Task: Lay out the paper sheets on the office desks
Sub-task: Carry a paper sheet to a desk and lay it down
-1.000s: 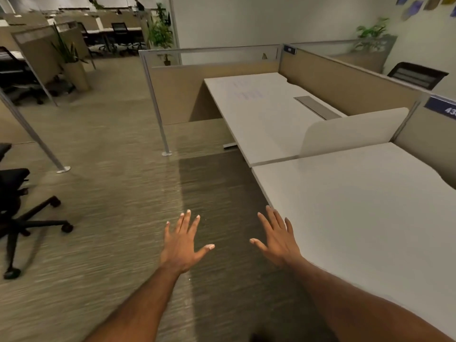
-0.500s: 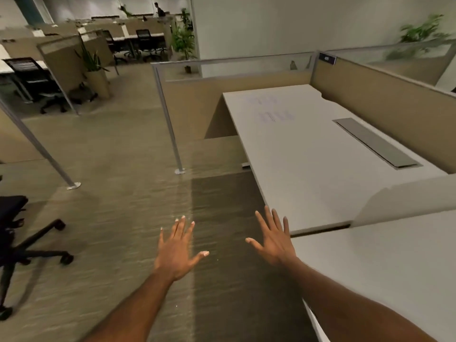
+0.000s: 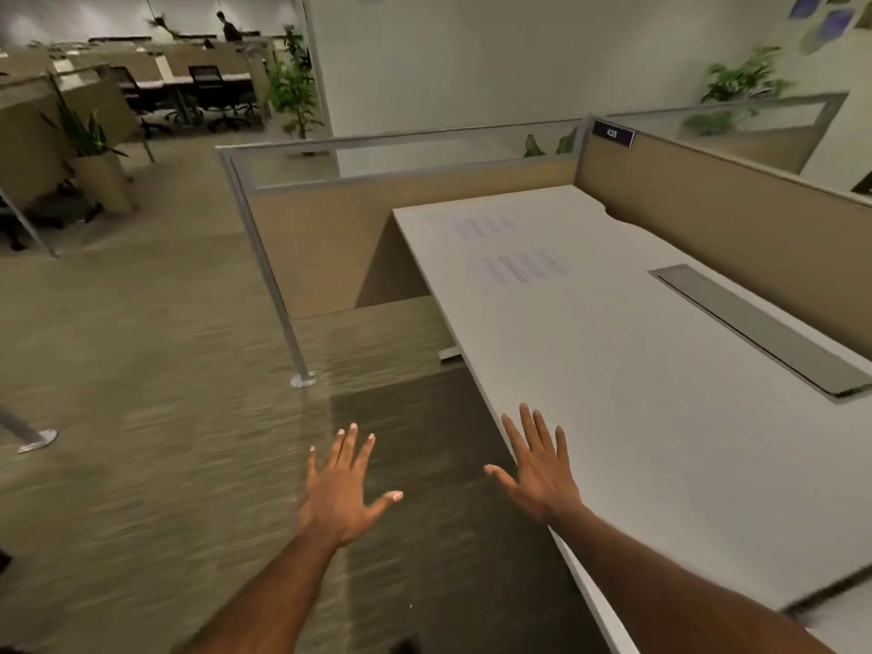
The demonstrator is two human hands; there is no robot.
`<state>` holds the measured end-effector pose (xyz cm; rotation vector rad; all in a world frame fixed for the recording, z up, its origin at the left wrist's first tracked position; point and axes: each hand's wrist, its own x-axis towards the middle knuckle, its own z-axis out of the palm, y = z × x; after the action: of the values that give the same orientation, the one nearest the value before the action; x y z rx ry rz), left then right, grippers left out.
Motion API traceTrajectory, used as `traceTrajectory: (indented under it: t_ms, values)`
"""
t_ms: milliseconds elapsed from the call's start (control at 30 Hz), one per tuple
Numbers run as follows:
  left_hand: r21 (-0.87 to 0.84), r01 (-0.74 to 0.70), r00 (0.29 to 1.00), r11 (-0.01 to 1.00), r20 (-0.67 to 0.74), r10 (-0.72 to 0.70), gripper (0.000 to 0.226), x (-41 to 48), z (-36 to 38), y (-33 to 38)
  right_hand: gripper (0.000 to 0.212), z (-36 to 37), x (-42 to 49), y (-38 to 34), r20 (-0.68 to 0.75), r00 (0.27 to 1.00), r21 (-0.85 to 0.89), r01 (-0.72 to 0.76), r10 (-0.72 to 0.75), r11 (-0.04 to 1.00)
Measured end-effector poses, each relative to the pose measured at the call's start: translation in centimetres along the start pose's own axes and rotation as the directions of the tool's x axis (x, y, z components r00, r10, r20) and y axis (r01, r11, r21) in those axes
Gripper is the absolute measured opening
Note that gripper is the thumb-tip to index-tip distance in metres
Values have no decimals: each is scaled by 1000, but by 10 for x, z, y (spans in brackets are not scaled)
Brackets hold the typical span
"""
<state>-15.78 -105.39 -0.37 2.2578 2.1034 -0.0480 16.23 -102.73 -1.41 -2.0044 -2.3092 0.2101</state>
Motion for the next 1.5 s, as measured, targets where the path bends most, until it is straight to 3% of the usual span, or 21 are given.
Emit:
traceTrajectory:
  t_ms: [300,833,1133,1333,1500]
  values:
    - [24,-204,979,979,-26,204,108,216,-40,-41,87,-22,146,0,-34,979,-14,-203,203,979]
    - [94,-403,914,910,-8,406,110,508,-71,5,85,-26,365,68,-7,928,173,-365,372,915]
    - [44,-648,761,760,19,648,101,633,-76,102,83,-35,418,91,-41,855,220,-497,517,839]
    - [-32,-779,621,626,96,778,90,714,-64,159,82,-28,458,102,-28,738,260,-647,675,717]
    - [-76,-758,611,648,265,746,85,775,-51,177,83,-14,484,95,67,644,204,-757,762,621]
